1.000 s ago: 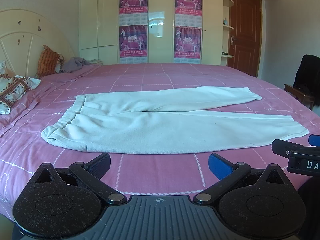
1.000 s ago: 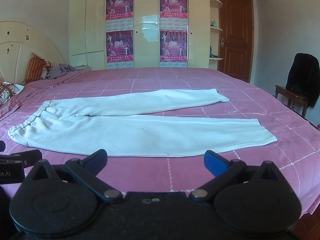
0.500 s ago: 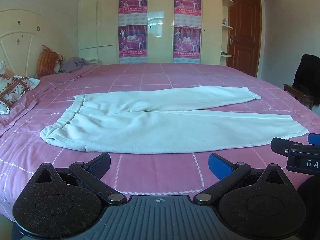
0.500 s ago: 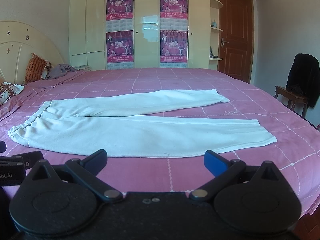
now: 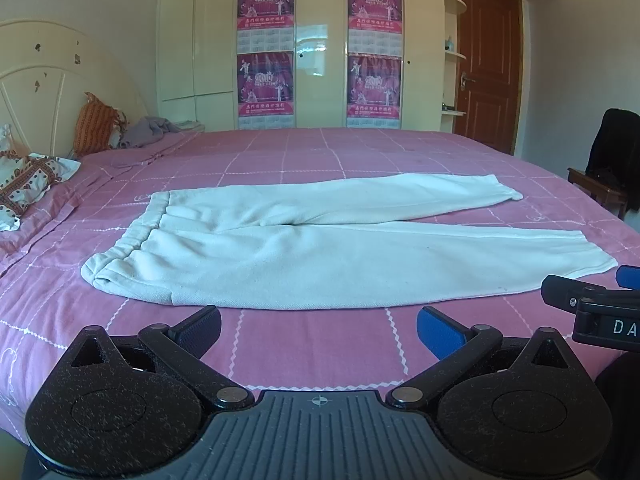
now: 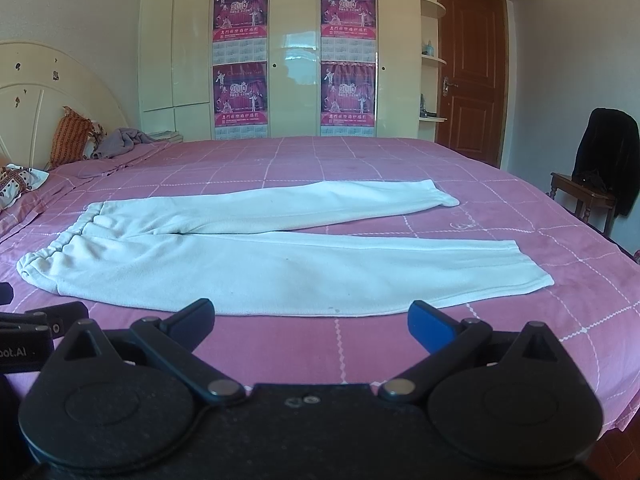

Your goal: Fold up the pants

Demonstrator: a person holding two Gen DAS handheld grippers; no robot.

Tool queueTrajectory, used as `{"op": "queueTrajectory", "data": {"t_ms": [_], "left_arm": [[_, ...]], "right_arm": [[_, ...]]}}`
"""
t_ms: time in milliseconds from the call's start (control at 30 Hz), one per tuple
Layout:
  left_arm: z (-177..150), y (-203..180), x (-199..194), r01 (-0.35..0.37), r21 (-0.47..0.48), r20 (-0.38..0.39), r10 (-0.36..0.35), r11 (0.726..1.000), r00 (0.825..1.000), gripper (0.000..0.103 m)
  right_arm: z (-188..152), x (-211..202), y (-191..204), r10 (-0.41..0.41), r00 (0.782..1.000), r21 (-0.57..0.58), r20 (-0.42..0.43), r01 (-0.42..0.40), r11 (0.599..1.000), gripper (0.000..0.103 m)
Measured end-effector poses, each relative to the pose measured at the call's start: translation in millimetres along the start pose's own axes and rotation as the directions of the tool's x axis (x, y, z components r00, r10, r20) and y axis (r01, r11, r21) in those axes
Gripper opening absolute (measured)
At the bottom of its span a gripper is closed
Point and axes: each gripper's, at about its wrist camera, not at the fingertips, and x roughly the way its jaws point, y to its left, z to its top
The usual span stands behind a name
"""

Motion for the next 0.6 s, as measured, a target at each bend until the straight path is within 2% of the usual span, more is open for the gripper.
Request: {"op": "queueTrajectory", "data": {"t_ms": [400, 600], "left_arm": [[-0.5, 0.4, -0.2, 0.000, -0.002, -0.008, 0.000, 1.000, 1.000, 0.103], [-1.1, 14.5, 7.4, 0.007, -0.049, -0.044, -0.010, 0.999, 0.999, 0.103]], "right_arm": [[0.2, -0.4, 0.7, -0.002, 1.000, -0.004, -0.004, 0.002, 1.000, 0.103], [-0.5, 1.3, -0.9, 0.024, 1.000, -0.016, -0.001, -0.024, 1.000, 0.103]]}}
